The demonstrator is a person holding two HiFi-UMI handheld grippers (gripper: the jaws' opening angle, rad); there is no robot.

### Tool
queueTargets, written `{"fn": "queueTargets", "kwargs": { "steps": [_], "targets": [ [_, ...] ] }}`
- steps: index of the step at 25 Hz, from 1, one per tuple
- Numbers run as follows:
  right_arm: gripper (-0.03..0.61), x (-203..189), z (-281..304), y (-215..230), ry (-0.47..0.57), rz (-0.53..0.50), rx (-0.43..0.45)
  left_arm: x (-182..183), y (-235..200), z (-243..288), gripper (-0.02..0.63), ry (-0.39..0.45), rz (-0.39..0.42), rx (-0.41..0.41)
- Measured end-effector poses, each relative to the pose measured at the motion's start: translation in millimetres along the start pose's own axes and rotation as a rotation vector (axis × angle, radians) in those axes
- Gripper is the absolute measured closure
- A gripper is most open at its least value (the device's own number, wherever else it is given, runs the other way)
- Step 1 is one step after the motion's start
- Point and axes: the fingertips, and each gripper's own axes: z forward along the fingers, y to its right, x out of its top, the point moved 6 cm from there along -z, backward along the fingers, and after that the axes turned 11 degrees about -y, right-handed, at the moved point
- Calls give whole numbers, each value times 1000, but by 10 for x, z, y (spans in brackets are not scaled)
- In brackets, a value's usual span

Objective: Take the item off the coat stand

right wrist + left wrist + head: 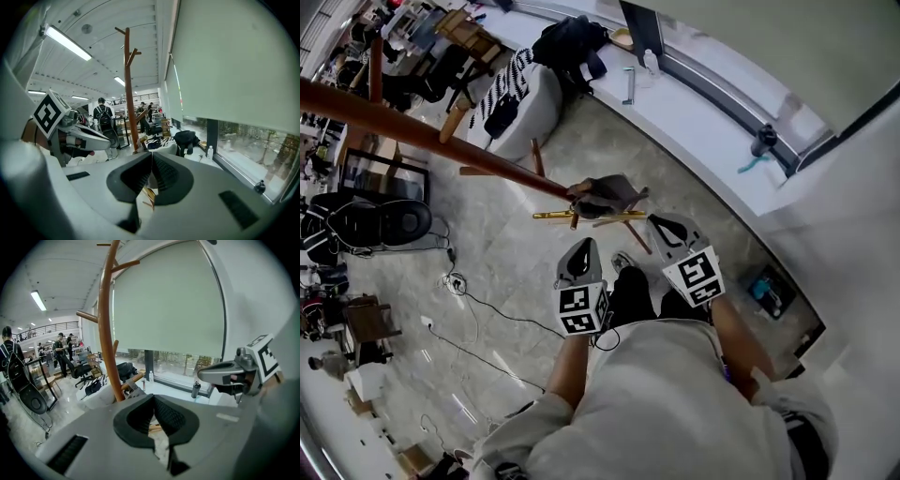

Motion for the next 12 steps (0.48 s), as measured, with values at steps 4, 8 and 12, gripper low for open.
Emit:
{"fn": "queueTargets", "kwargs": {
  "steps": [4, 8, 12],
  "targets": [
    [572, 68, 281, -81, -40, -20, 58, -34, -259, 78, 603, -19, -27, 27],
    [572, 113, 586, -166, -85, -64, 91, -46, -456, 140, 603, -11, -59, 31],
    [572, 158, 883, -276, -141, -146, 122, -133, -637, 124, 603, -19, -106, 41]
  ]
}}
